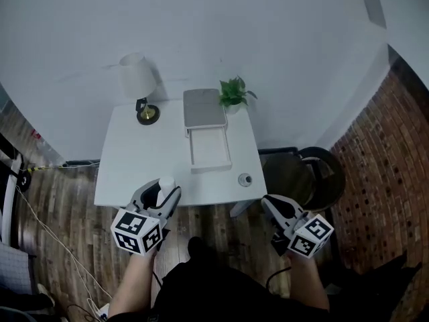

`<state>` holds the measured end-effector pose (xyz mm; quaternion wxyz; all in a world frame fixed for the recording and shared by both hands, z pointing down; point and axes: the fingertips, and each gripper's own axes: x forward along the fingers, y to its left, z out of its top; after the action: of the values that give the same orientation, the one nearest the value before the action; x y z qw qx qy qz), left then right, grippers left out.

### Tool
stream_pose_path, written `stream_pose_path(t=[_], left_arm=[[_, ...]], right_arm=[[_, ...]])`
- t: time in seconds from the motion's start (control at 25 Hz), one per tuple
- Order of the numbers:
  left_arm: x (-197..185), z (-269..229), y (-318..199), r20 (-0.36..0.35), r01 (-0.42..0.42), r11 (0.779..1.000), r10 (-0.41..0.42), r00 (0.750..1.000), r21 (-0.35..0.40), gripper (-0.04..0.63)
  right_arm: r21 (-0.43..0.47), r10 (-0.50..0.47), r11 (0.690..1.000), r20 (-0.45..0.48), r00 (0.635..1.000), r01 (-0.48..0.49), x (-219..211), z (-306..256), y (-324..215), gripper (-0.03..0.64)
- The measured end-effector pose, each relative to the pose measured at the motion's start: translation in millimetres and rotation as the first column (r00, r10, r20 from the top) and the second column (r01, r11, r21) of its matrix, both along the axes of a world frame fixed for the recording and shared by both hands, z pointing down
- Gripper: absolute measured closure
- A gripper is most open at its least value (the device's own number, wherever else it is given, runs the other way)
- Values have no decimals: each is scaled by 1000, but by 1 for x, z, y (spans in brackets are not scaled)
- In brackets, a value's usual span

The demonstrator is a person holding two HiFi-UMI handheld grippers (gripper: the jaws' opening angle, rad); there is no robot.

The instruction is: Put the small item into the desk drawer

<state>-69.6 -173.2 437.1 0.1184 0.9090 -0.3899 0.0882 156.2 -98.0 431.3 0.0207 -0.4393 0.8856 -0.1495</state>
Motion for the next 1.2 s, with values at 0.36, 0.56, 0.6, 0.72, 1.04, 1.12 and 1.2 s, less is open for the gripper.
stream_pose_path(t=[0.36,0.56,0.6,0.72,1.04,1.12,1.2], left_arm=[[-29,6,-95,-39,-37,999,36,999,-27,399],[-29,13,-128,-43,-56,998,54,998,-39,399],[-29,15,-133,-44,-57,997,55,997,-45,399],[-25,19,-144,-43,-53,997,51,998,-59,399],[3,8,-176,-23,-9,999,7,1000,-51,399],[11,5,-184,-16,9,999,-10,1000,-47,399],[22,3,-191,-9,26,999,-26,1000,-44,399]], right_arm=[[-19,-42,999,-38,998,41,-61,-14,-108,614],[-62,-55,997,-53,997,52,-72,-1,-138,614],[-69,-56,996,-52,997,52,-72,1,-143,614],[-84,-60,995,-45,997,56,-67,6,-155,614],[-74,-102,992,-13,995,100,-37,1,-202,614],[-60,-116,992,-6,993,115,-27,-4,-213,614],[-51,-131,990,-4,991,131,-15,-7,-220,614]])
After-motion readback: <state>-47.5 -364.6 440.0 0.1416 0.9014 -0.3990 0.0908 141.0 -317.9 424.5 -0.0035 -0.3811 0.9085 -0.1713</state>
